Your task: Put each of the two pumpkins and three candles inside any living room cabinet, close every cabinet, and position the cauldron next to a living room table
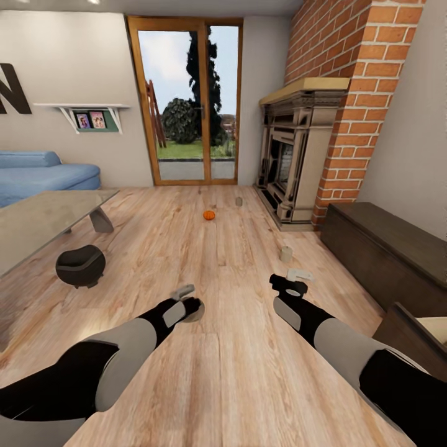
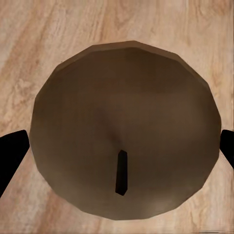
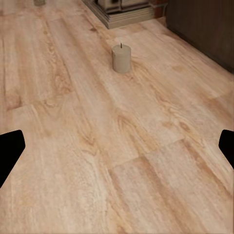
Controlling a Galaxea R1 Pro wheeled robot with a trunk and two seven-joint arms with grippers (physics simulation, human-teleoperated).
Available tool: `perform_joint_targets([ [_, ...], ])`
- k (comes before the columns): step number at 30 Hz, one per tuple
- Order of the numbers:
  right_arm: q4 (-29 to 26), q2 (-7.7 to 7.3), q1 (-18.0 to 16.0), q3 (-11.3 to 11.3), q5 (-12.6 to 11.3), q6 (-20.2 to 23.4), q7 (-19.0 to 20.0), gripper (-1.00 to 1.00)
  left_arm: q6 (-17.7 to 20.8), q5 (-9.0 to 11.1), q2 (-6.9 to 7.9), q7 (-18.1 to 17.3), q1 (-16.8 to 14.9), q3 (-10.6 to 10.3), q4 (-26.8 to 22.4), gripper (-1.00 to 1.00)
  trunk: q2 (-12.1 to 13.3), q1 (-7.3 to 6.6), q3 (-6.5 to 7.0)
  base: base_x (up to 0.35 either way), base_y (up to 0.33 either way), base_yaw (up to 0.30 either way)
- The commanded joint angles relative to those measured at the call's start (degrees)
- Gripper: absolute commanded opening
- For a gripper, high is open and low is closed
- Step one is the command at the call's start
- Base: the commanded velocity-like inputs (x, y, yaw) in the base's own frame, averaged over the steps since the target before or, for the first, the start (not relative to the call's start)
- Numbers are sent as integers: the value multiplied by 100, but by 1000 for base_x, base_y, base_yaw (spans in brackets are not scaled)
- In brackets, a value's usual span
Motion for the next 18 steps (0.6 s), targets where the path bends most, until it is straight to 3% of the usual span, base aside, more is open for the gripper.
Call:
perform_joint_targets([
  [1, -14, -7, -4, 43, -28, -30, -24, 100, 36, 5, 11, -56, 6, -57, -11, -100, -2, -1, -5, 0, 0, 0],
  [12, -14, -18, -3, 36, -8, 48, -17, 100, 106, -31, 110, -114, 259, -59, -11, -100, -2, -1, -5, 0, 0, 0],
  [18, -11, -24, -4, 35, -10, 51, -17, 100, 113, -34, 287, -115, 328, -59, -11, -100, -2, -1, -5, 0, 0, 0],
])
